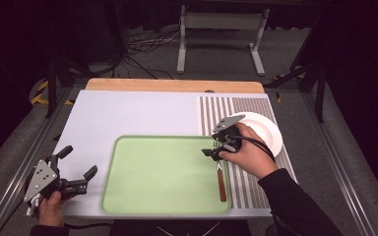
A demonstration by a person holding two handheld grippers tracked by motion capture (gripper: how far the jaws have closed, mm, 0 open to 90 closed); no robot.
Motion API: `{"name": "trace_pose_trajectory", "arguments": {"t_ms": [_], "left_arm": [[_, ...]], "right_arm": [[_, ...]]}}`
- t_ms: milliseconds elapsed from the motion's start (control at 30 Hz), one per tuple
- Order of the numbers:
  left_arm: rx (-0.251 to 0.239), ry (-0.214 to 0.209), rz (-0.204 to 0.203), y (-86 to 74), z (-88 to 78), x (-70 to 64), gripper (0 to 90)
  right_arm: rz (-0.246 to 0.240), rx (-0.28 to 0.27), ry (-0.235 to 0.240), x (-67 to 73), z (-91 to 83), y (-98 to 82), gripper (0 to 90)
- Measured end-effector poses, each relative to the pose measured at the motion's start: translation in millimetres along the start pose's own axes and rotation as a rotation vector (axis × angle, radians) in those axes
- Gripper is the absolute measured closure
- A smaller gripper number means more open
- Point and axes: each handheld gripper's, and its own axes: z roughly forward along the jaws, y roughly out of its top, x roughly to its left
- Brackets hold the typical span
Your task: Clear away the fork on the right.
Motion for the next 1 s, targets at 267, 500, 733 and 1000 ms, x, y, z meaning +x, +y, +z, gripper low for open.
{"name": "trace_pose_trajectory", "arguments": {"t_ms": [267, 500, 733, 1000], "left_arm": [[-0.002, 0.001, -0.001, 0.1, -0.1, -0.5, 0.3], [0.000, 0.000, -0.002, 0.1, 0.0, -0.5, 0.3], [0.001, 0.002, 0.001, 0.1, 0.4, -0.9, 0.3], [-0.002, 0.003, -0.009, -0.2, 0.0, -0.7, 0.3]], "right_arm": [[-0.058, -0.127, -0.006, -2.0, -17.9, -8.3, 18.0], [-0.076, -0.226, 0.006, -4.5, -37.6, -22.3, 12.2], [-0.055, -0.329, -0.022, -8.7, -57.3, -43.1, 11.6], [-0.015, -0.429, -0.048, -15.2, -73.9, -68.4, 8.4]]}}
